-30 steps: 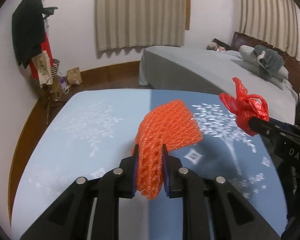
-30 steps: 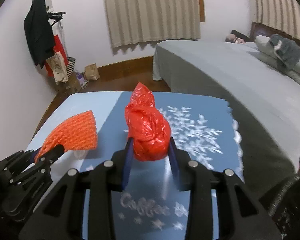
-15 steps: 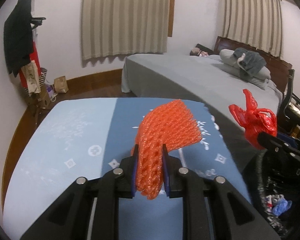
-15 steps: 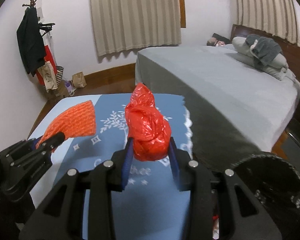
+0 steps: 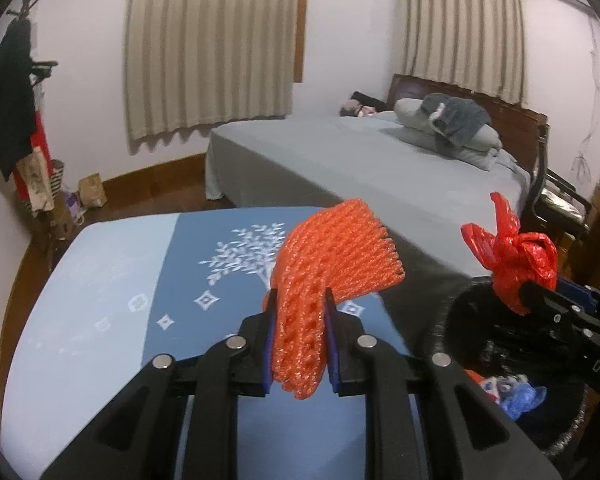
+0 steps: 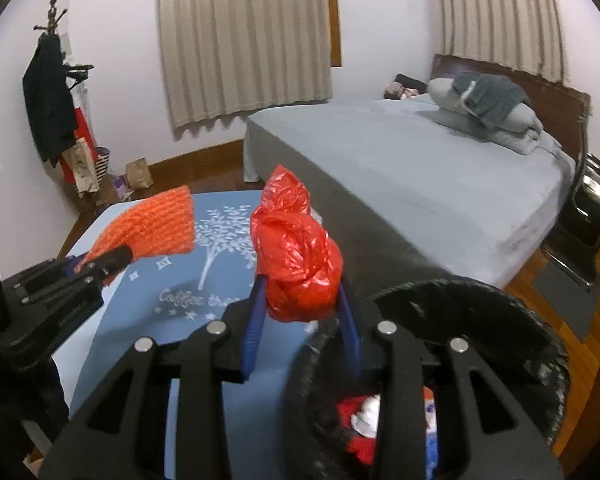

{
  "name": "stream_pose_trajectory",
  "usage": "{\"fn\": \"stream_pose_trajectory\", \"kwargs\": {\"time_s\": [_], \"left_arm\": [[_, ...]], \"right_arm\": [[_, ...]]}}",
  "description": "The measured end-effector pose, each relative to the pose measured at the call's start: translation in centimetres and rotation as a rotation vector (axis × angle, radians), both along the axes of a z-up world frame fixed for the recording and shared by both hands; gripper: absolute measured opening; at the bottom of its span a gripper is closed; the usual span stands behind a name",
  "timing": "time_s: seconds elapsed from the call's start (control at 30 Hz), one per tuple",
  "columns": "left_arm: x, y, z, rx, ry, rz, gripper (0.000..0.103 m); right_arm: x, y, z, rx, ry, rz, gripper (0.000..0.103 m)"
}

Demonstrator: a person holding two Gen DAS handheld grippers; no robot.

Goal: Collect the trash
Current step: 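Carry the orange mesh and red bag over the bin and open both tools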

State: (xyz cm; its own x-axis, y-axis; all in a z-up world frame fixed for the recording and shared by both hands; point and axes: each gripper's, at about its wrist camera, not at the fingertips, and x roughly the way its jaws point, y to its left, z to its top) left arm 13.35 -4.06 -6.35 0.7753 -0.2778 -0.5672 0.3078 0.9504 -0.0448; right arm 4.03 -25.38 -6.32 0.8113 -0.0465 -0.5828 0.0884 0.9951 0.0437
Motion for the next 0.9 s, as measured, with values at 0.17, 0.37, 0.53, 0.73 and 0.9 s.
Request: {"fn": "stream_pose_trajectory", "kwargs": {"time_s": [0.17, 0.37, 0.53, 0.73, 0.9], "left_arm": [[-1.7, -2.3, 1.0, 0.007, -0.021, -0.052, 0.02], [-3.7, -5.7, 1.7, 0.008, -0.04, -0.123, 0.02], [-5.1, -8.2, 1.8, 0.013, -0.043, -0.186, 0.02], [-6.5, -10.6, 1.7, 0.015, -0.041, -0.253, 0.02], [-7.4, -12.7, 1.6, 0.018, -0.042, -0.303, 0.02]], "right_arm": [[-2.5, -2.5, 0.6, 0.002, -0.014, -0.059, 0.034], [-4.9, -4.9, 1.0, -0.004, -0.029, -0.111, 0.034], [-6.9, -6.7, 1.0, -0.009, -0.033, -0.156, 0.034], [-8.8, -8.7, 0.8, -0.01, -0.026, -0.217, 0.034], [-10.0, -10.3, 0.5, -0.01, -0.022, -0.262, 0.034]]}}
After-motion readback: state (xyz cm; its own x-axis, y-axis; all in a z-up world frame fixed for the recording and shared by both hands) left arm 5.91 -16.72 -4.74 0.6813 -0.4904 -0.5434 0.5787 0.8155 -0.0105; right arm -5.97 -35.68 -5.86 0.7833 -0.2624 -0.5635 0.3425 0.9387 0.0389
